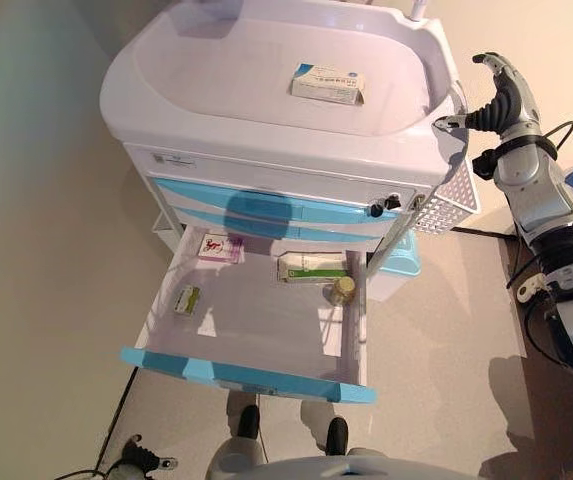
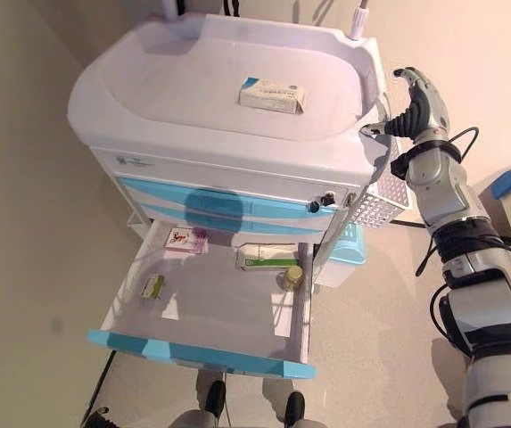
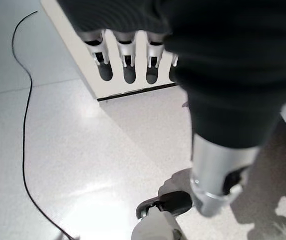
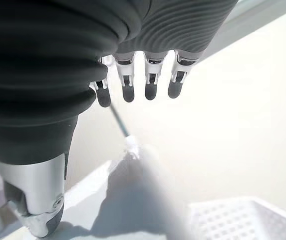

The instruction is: Open the drawer and pick up the medicine

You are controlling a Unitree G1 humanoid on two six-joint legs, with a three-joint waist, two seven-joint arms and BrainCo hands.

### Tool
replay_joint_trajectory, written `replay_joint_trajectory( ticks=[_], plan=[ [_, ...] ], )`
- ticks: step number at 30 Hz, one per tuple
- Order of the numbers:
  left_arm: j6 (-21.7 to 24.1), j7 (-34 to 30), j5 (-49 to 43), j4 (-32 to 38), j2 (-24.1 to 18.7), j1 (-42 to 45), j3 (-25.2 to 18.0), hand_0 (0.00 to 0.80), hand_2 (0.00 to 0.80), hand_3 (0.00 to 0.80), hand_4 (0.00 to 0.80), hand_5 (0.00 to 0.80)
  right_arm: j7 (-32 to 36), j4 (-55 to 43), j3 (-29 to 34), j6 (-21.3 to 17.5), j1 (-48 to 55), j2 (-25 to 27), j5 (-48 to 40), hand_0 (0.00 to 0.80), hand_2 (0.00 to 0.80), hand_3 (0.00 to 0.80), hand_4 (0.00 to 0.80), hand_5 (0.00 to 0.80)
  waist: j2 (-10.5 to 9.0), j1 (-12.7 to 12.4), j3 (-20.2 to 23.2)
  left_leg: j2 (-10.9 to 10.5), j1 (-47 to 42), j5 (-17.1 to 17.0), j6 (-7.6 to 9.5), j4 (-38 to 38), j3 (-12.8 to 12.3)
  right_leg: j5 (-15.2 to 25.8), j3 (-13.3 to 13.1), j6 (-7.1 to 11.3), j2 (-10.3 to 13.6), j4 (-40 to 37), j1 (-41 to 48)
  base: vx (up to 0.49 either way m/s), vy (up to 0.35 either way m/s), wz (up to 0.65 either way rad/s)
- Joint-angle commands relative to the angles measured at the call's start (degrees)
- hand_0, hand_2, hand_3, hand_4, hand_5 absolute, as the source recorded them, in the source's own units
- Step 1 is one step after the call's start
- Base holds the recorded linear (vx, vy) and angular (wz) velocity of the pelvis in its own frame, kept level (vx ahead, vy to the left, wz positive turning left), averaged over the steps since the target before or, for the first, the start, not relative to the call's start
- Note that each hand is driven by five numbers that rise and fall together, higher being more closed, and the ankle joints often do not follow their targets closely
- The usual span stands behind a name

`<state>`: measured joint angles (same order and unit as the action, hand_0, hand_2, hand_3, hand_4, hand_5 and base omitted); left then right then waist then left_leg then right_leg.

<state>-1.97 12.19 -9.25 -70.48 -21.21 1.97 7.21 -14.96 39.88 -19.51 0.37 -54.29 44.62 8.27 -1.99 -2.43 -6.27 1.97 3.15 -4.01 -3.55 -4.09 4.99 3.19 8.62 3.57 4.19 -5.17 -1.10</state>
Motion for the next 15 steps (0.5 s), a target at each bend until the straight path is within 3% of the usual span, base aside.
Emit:
replay_joint_trajectory(
  ticks=[1,15],
  plan=[
    [-0.36,0.02,0.41,-2.23,-1.77,-0.93,-0.77,0.000,0.000,0.000,0.000,0.000,-2.46,-2.51,1.48,-0.97,0.14,2.84,-1.66,0.000,0.000,0.000,0.000,0.000,-1.97,-0.26,1.85,-2.39,0.71,3.32,1.91,1.71,-0.40,0.51,0.29,4.26,1.86,2.45,-2.46,0.003,-0.002,-0.07],
    [-0.36,-0.19,0.72,-0.66,-0.90,-1.24,-1.34,0.000,0.000,0.000,0.000,0.000,-2.13,-1.93,8.70,-1.52,12.49,-1.14,-4.43,0.000,0.000,0.000,0.000,0.000,-0.99,0.53,1.96,-2.38,0.09,3.45,2.06,1.56,-0.74,0.40,-0.06,4.27,1.98,2.41,-2.02,0.000,-0.001,-0.01]
  ],
)
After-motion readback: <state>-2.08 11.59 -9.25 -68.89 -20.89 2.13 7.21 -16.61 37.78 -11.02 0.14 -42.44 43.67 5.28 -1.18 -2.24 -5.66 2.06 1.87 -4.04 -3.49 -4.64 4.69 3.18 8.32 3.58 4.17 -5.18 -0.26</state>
